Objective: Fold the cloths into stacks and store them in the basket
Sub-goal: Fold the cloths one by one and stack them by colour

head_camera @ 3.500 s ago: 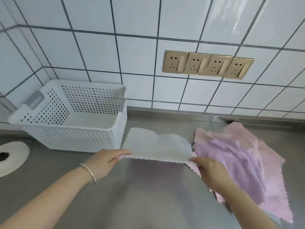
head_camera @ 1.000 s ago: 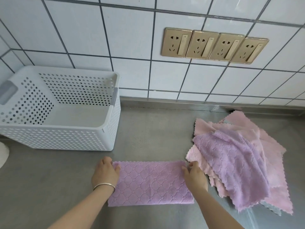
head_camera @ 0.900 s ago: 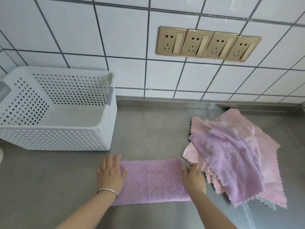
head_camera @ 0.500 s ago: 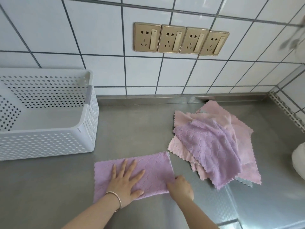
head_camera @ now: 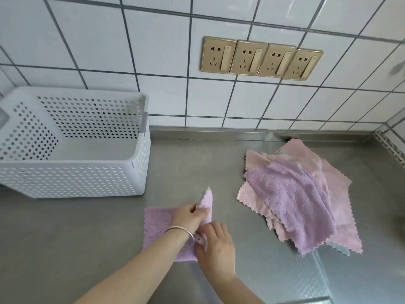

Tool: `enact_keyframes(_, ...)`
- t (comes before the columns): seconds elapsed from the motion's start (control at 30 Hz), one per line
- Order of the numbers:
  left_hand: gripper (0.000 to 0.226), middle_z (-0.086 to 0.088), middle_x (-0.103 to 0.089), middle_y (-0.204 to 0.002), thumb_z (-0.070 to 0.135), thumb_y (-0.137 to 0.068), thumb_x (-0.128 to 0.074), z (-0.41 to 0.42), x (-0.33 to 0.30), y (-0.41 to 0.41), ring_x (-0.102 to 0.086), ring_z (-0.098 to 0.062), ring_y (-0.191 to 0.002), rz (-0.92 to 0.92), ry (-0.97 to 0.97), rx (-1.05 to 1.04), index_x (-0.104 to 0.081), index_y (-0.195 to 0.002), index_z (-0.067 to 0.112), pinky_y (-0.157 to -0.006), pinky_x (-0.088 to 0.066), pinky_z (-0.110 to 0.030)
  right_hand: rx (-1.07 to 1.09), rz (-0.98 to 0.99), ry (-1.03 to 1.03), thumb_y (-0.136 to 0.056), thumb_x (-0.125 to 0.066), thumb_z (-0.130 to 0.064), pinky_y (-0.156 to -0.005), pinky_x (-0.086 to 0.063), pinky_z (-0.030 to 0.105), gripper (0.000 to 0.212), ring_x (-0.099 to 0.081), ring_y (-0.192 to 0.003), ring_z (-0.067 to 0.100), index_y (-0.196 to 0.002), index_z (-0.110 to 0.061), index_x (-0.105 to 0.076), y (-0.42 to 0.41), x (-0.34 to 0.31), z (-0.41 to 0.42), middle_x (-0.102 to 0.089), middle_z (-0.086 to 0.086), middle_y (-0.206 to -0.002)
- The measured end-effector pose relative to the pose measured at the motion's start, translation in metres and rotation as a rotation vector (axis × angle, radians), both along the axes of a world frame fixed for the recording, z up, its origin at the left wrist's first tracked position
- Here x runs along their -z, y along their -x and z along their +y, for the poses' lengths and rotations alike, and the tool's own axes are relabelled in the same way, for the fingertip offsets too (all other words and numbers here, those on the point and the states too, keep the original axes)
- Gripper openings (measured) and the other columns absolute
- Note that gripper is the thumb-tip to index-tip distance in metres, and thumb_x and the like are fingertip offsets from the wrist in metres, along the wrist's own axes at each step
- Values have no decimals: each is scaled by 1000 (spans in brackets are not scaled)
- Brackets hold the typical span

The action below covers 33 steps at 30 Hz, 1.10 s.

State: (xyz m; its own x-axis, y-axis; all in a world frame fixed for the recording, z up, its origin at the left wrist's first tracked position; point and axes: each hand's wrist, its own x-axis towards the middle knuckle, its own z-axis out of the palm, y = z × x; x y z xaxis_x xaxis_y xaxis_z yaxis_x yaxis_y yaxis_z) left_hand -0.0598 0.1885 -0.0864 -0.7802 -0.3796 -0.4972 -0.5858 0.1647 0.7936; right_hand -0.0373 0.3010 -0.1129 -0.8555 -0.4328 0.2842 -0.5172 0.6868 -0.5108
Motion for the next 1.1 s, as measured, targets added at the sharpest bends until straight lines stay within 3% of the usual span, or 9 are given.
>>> enact_keyframes(0.07,28,-21,-65,-76,35,-78,-48,-14,4,-10,-47,-32,-68,-38,135,-73,-52,-62,12,-62,-36,-33,-118,51,30,-57,-52,-20,-62,-36,25,27,-43,-74,15,-83,-26,-47,-6,3,-11,-53,-8,-86)
enact_keyframes(0.17,23,-8,-54,-67,15,-88,-46,-36,9,-32,-50,-30,-74,-18,129,-216,-50,-65,17,-64,-33,-28,-221,47,-30,-56,-59,-28,-76,-41,22,52,-47,-93,14,-107,-23,-51,-12,14,-19,-49,-9,-116)
enact_keyframes(0.3,19,-9,-65,-94,32,-81,-46,-59,33,-59,-60,-34,-95,-69,76,-262,-57,-95,26,-80,-45,-29,-287,-102,-348,-45,-68,-41,-88,-51,23,91,-39,-122,13,-130,-23,-43,-16,32,-20,-46,-4,-139)
enact_keyframes(0.37,30,-1,-68,-102,36,-80,-47,-66,43,-68,-62,-28,-102,-106,92,-267,-56,-108,32,-88,-48,-30,-325,-118,-417,-51,-57,-42,-100,-38,29,92,-29,-134,16,-138,-23,-36,-19,43,-20,-26,-2,-151)
enact_keyframes(0.47,47,-4,-64,-118,22,-83,-58,-69,40,-74,-59,-26,-108,-101,96,-394,-49,-130,24,-90,-43,-28,-367,-138,-453,-57,-43,-43,-106,-18,30,103,4,-146,17,-150,-20,-3,-22,54,-26,5,-1,-158)
enact_keyframes(0.53,52,-8,-62,-122,18,-83,-61,-71,39,-77,-57,-26,-111,-83,89,-438,-46,-133,20,-93,-41,-28,-383,-137,-469,-57,-44,-45,-105,-19,31,105,8,-146,17,-149,-19,-1,-24,54,-30,-4,-2,-159)
enact_keyframes(0.7,57,-11,-65,-118,17,-81,-66,-81,50,-80,-59,-24,-109,-74,80,-416,-45,-134,19,-95,-41,-29,-378,-128,-550,-54,-40,-49,-100,-25,37,98,2,-145,21,-148,-22,-23,-25,52,-34,-37,0,-145)
enact_keyframes(0.8,57,-11,-65,-118,18,-82,-66,-86,53,-79,-58,-23,-110,-66,89,-392,-44,-134,20,-95,-40,-28,-406,-142,-599,-54,-39,-51,-99,-26,36,86,-21,-139,24,-134,-21,-45,-25,52,-35,-48,3,-141)
enact_keyframes(1.1,56,-17,-67,-108,11,-82,-65,-107,69,-81,-62,-24,-95,-17,-81,-376,-45,-134,20,-95,-47,-36,-480,-135,-602,-59,-52,-50,-101,-25,35,79,-35,-130,20,-133,-25,-45,-22,49,-34,-48,0,-141)
